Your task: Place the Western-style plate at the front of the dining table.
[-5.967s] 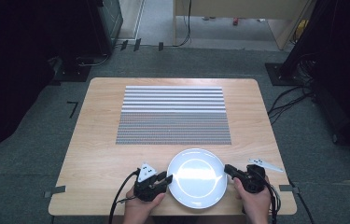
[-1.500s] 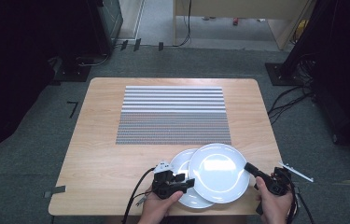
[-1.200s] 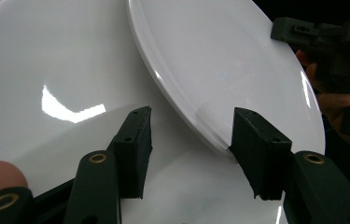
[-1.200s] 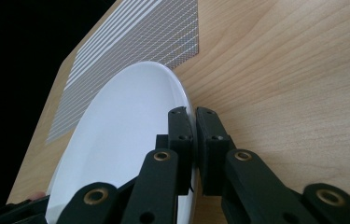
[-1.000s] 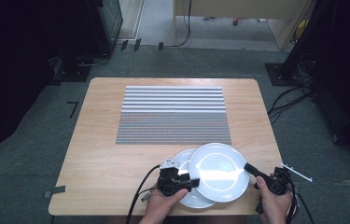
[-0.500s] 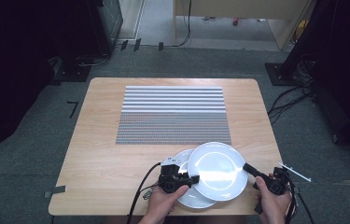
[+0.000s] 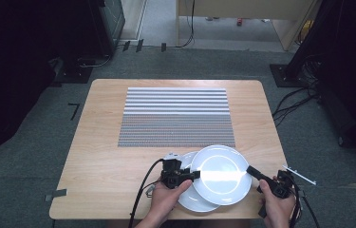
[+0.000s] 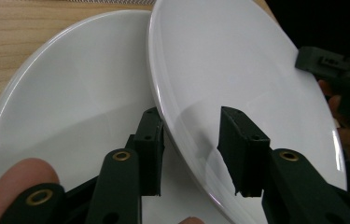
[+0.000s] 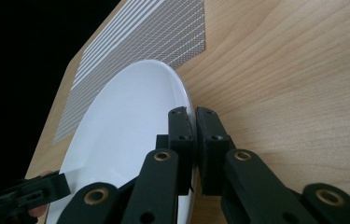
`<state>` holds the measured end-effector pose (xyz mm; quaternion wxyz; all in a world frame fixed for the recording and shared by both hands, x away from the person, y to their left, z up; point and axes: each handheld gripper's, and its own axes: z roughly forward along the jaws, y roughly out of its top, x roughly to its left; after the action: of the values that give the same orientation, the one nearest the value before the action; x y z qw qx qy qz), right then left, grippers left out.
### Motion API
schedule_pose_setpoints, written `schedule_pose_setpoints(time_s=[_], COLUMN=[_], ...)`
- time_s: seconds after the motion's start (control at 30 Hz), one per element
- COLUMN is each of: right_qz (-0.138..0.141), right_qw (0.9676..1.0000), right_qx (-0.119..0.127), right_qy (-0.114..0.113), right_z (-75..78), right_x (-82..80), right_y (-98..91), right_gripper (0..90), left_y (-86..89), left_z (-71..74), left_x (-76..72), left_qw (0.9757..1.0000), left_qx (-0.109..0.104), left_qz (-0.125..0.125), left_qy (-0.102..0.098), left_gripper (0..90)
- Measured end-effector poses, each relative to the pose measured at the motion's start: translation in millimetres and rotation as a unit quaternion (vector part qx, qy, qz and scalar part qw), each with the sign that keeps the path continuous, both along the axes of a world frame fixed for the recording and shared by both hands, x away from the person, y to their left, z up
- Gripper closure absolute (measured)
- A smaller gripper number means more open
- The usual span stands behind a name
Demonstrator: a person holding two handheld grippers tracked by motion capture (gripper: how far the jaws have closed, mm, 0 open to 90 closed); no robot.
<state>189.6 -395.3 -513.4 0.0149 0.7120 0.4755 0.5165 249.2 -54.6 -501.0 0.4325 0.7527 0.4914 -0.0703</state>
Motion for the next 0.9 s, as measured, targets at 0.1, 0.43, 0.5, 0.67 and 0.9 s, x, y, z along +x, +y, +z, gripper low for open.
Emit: schedule_pose_setpoints(time_s=[0.1,0.43,0.5,0.67,0.9], right_qz=[-0.005,-0.001,-0.002,0.007,0.015], right_qw=[0.9999,0.9998,0.9997,0.9994,0.9989], right_qx=[-0.008,-0.004,0.001,0.020,0.019], right_qy=[-0.005,-0.020,-0.026,-0.026,-0.039], right_z=[1.1,6.2,8.4,13.1,27.6], right_x=[-1.1,-1.3,0.8,14.3,29.0], right_y=[2.0,10.6,13.4,24.0,39.3], right_gripper=[86.1,86.4,86.5,86.5,86.7], left_y=[2.4,16.2,20.7,31.9,51.3], left_z=[-1.8,1.8,6.1,16.2,28.6], left_x=[1.3,2.3,3.3,7.6,16.2], left_qw=[0.9998,0.9991,0.9989,0.9986,0.9974], left_qx=[-0.013,-0.033,-0.037,-0.037,-0.046], left_qz=[0.005,0.024,0.029,0.037,0.053], left_qy=[0.011,0.012,0.007,-0.002,-0.016], left_gripper=[66.8,70.2,70.8,71.2,71.1])
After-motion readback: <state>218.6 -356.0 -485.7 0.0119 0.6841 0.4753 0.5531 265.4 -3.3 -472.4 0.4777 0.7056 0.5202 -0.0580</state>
